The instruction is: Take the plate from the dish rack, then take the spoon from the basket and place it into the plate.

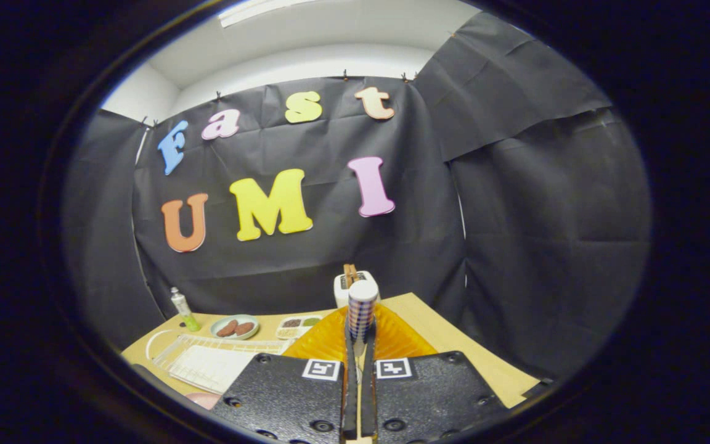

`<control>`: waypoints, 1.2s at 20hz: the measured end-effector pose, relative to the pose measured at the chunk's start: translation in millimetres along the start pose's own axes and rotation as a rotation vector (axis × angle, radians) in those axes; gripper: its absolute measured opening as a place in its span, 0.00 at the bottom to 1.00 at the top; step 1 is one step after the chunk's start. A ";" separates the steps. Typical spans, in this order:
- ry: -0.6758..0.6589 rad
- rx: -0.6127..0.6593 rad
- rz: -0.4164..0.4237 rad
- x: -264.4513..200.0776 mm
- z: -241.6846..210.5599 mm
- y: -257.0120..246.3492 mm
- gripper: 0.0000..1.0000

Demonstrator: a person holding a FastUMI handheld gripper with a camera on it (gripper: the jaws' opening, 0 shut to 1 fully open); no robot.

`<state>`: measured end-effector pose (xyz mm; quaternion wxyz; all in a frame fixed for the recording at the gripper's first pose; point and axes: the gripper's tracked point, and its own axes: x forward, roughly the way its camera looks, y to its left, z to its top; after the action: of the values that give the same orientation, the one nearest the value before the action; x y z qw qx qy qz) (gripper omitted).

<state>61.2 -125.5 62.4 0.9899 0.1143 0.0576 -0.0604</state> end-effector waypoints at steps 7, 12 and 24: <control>0.025 -0.086 0.116 -45.7 -44.4 100.4 0.08; 0.050 -0.147 0.186 -60.3 -94.3 162.0 0.08; 0.254 -0.109 0.266 -56.8 -207.9 235.6 0.08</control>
<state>15.6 156.7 -79.7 0.9787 0.0740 0.1697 0.0889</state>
